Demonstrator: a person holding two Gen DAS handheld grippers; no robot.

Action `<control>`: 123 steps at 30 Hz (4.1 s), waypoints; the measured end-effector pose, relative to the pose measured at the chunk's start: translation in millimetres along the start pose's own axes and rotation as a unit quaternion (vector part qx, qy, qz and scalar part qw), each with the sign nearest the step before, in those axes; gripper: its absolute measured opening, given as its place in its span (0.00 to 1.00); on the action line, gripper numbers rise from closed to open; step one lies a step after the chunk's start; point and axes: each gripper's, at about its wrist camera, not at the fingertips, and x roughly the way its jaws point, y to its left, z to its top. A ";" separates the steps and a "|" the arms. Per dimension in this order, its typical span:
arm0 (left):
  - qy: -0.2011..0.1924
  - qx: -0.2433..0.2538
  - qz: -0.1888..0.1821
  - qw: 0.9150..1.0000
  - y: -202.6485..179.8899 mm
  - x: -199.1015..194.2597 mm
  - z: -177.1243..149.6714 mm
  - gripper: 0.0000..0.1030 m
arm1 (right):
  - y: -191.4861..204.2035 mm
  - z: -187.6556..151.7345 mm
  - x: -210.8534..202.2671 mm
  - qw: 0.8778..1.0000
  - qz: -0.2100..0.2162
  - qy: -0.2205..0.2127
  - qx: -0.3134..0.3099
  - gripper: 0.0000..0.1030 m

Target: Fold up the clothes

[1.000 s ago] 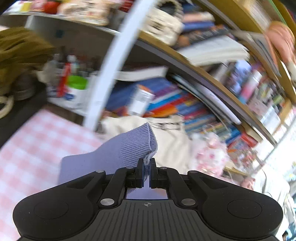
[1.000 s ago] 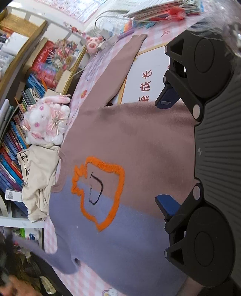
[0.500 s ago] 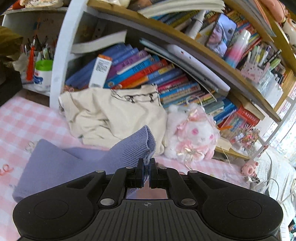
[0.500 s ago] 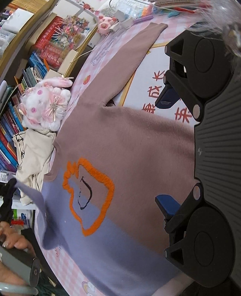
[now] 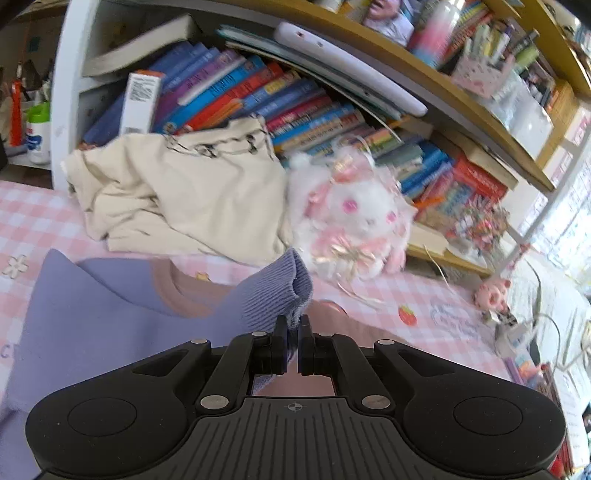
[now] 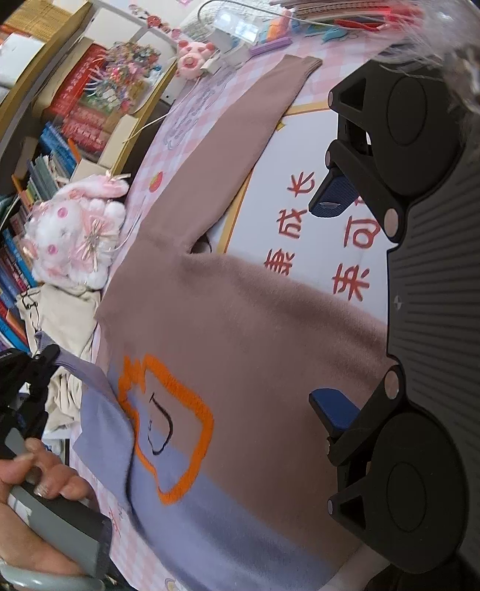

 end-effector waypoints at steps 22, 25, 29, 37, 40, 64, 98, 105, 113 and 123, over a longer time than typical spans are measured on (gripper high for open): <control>-0.006 0.152 0.006 0.988 -40.1 -28.0 -45.0 0.77 | -5.3 -6.1 -5.1 1.000 0.008 -0.007 0.003 0.97; -0.012 0.182 0.056 0.982 -26.0 -56.8 -64.3 0.81 | -2.4 -4.5 -4.4 1.000 0.016 -0.015 0.002 0.97; 0.000 0.196 0.133 0.972 0.3 -94.3 -97.0 0.82 | -0.1 -2.0 -5.1 0.999 0.027 -0.027 0.013 0.97; 0.043 0.158 0.202 0.966 40.6 -136.7 -143.4 0.85 | 10.6 -3.3 -5.6 0.998 0.032 -0.021 0.056 0.95; 0.051 0.155 0.200 0.966 50.3 -142.3 -150.5 0.85 | 18.1 -5.7 -6.3 0.998 0.022 -0.016 0.064 0.95; 0.046 0.021 0.195 0.979 141.5 -189.7 -172.0 0.84 | 22.2 -32.8 -24.1 0.980 -0.056 0.026 0.191 0.60; 0.064 -0.007 0.198 0.978 190.6 -173.8 -157.7 0.06 | 44.8 -12.7 5.1 0.990 0.009 0.044 0.130 0.09; 0.065 -0.008 0.197 0.978 191.7 -175.1 -158.7 0.06 | 43.1 -14.8 4.8 0.989 0.011 0.044 0.138 0.09; 0.072 0.002 0.187 0.980 187.9 -180.0 -159.4 0.17 | 41.6 -16.2 -1.7 0.986 0.008 0.041 0.159 0.29; 0.015 0.073 0.160 0.984 142.4 -205.6 -158.3 0.78 | 53.2 -20.1 -31.8 0.987 -0.023 0.003 0.157 0.67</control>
